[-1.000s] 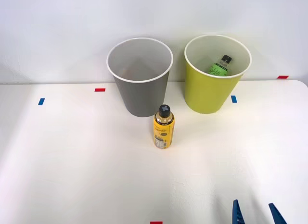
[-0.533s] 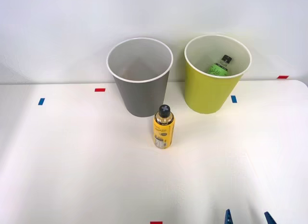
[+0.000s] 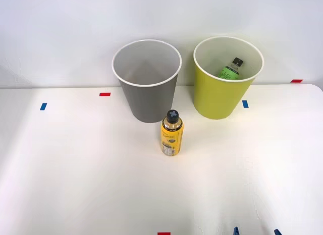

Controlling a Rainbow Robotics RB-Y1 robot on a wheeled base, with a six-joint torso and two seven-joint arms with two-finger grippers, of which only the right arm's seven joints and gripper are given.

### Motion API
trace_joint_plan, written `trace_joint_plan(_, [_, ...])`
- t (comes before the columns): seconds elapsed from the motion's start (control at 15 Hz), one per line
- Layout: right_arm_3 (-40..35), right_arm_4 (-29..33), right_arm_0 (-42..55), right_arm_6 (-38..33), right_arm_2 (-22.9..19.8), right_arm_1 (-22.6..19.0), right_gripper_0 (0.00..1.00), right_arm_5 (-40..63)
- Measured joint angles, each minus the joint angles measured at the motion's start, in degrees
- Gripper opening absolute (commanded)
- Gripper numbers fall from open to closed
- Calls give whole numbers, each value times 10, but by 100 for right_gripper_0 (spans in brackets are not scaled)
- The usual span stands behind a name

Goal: Put cans in the gray bin, plastic bottles in the light green bin

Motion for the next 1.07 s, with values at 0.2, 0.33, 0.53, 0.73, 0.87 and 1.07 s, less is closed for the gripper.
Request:
trace_joint_plan(0.2, [0,-1,0,1,2,0,92,0])
trace_joint_plan(0.33, [-1,-2,0,2,4,0,92,-1])
trace_joint_plan(0.53, [-1,-2,0,2,4,0,92,-1])
trace_joint_plan(0.73, [-1,-2,0,2,4,0,92,-1])
trace_joint_plan(0.87, [-1,-2,0,2,4,0,92,-1])
trace_joint_plan(1.07, [-1,-2,0,2,4,0,92,-1])
